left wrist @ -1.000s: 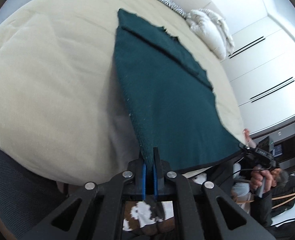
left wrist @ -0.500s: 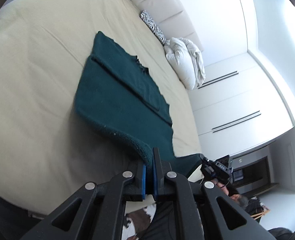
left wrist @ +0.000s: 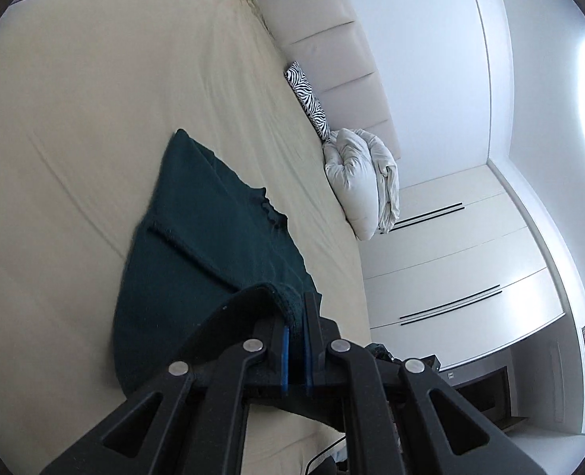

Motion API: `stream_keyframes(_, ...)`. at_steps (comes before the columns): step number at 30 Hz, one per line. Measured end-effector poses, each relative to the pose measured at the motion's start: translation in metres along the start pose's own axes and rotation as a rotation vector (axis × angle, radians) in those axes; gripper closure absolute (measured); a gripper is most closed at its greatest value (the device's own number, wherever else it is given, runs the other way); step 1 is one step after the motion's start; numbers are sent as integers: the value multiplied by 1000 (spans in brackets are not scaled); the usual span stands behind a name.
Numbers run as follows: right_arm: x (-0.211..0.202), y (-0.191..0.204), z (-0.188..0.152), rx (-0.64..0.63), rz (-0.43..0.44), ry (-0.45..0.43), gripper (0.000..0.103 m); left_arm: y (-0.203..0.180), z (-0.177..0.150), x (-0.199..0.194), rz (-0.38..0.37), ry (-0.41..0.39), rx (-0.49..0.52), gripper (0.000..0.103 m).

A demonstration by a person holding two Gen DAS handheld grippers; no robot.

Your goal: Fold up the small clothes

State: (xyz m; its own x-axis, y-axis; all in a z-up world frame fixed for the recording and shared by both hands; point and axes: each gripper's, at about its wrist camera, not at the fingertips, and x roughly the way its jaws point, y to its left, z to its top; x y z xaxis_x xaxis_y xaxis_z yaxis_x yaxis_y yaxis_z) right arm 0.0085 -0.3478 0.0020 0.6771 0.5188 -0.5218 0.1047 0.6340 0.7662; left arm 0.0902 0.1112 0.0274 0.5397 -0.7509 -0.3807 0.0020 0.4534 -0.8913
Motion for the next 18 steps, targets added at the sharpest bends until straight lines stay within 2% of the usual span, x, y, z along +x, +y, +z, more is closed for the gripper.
stream_keyframes(4, 27, -2, 34, -9, -30, -32, 97, -1, 33, 27, 17, -20, -4, 97)
stream_keyframes(9, 63, -28, 74, 62, -78, -64, 97, 4, 67, 64, 52, -27, -16, 97)
stream_keyframes(14, 98, -56, 96, 125, -129, -78, 97, 19, 98, 111, 115, -20, -33, 97)
stream_keyframes(18, 122, -76, 109, 150, -164, -71, 97, 34, 115, 133, 152, -23, -48, 97)
